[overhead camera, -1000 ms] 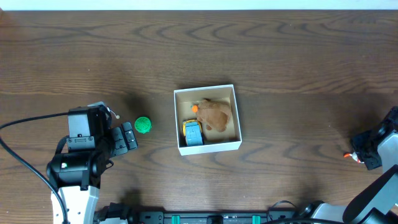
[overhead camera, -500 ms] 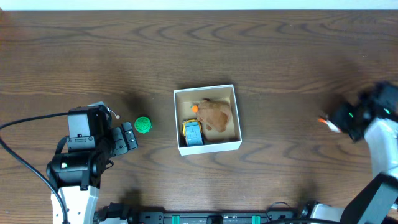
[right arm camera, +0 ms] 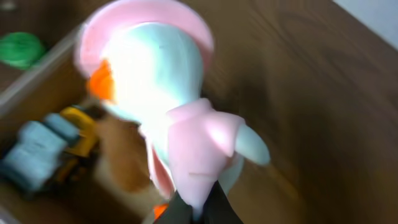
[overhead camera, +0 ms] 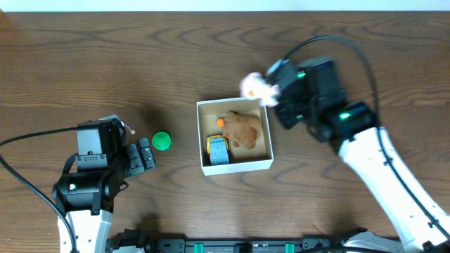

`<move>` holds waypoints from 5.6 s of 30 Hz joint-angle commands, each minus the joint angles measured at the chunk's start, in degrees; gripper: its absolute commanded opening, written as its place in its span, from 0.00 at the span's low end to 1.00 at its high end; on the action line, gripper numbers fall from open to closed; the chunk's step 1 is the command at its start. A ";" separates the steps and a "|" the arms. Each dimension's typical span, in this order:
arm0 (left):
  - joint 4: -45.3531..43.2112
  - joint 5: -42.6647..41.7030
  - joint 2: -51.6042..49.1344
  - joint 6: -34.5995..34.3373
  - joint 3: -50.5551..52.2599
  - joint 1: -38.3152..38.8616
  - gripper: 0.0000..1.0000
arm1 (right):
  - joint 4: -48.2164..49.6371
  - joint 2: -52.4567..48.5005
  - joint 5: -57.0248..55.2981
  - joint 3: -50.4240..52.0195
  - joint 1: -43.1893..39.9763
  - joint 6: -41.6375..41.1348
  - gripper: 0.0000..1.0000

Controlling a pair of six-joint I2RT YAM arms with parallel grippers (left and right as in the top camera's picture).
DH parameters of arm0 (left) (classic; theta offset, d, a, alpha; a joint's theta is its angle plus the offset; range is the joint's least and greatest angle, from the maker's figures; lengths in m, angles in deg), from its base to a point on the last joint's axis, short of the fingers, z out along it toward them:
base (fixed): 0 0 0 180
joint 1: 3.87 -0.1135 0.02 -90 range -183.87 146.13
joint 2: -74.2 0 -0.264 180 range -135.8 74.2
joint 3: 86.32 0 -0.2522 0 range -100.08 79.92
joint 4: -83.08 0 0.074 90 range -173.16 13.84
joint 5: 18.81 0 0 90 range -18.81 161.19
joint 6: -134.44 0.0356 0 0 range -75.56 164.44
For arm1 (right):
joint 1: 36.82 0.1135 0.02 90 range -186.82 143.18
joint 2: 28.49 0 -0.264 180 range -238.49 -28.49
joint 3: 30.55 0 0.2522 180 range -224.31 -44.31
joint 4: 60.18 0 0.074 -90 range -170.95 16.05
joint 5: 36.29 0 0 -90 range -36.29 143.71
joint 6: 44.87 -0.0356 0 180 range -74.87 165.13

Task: Pack container
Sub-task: 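Carry the duck with right gripper into the box's left corner, release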

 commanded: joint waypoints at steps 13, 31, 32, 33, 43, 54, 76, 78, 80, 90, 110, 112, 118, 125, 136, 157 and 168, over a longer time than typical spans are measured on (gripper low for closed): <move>0.17 0.24 -0.07 -0.55 -0.90 -0.24 0.98 | 10.27 -11.76 -1.70 -0.59 15.37 -7.58 0.01; 0.20 0.24 -0.07 -0.55 -0.90 -0.24 0.98 | 10.14 -12.87 -2.54 -0.59 15.34 -8.52 0.99; 0.20 0.24 -0.07 -0.55 -0.90 -0.24 0.98 | 10.14 -12.87 -2.54 -0.59 15.34 -8.52 0.99; 0.20 0.24 -0.07 -0.55 -0.90 -0.24 0.98 | 10.16 -12.87 -2.56 -0.59 15.34 -8.52 0.98; 0.20 0.24 -0.07 -0.57 -0.90 -0.24 0.98 | 12.66 -12.87 -2.54 -0.59 15.34 -10.60 0.01; 0.17 0.24 -0.07 -0.57 -0.90 -0.24 0.98 | 13.92 -16.11 -0.66 -0.59 16.28 -10.69 0.01; 0.22 0.24 -0.07 -0.57 -0.90 -0.24 0.98 | 17.35 -26.88 -2.14 -0.59 18.93 -11.76 0.01; 0.22 0.24 -0.07 -0.57 -0.90 -0.24 0.98 | 17.49 -27.71 -2.14 -0.59 18.91 -11.74 0.01; 0.20 0.24 -0.07 -0.57 -0.90 -0.24 0.98 | 17.57 -29.18 -2.58 -0.59 18.93 -11.76 0.01; 0.20 0.22 -0.07 -0.57 -0.90 -0.24 0.98 | 18.95 -32.59 -2.80 -0.61 18.91 -12.59 0.01; 0.22 0.22 -0.07 -0.57 -0.90 -0.24 0.98 | 19.47 -25.18 -8.09 -1.53 17.70 -14.64 0.09; 0.20 0.24 -0.07 -0.57 -0.90 -0.24 0.98 | 19.47 -22.67 -8.09 -1.53 17.88 -14.49 0.15; 0.20 0.24 -0.07 -0.57 -0.90 -0.24 0.98 | 19.30 -18.18 -8.07 -1.53 17.97 -14.51 0.31; 0.22 0.24 -0.07 -0.57 -0.87 -0.24 0.98 | 19.32 -16.02 -8.11 -1.53 17.90 -14.49 0.33; 0.20 0.22 -0.07 -0.98 -0.90 -0.24 0.98 | 23.06 -19.15 -9.49 -1.51 17.73 -13.86 0.19; 0.22 0.22 -0.07 -0.98 -0.90 -0.24 0.98 | 24.39 -30.60 -8.04 -1.57 17.62 -16.22 0.18; 0.20 0.24 -0.07 -0.98 -0.90 -0.24 0.98 | 24.39 -19.54 -8.13 -1.62 17.57 -15.65 0.51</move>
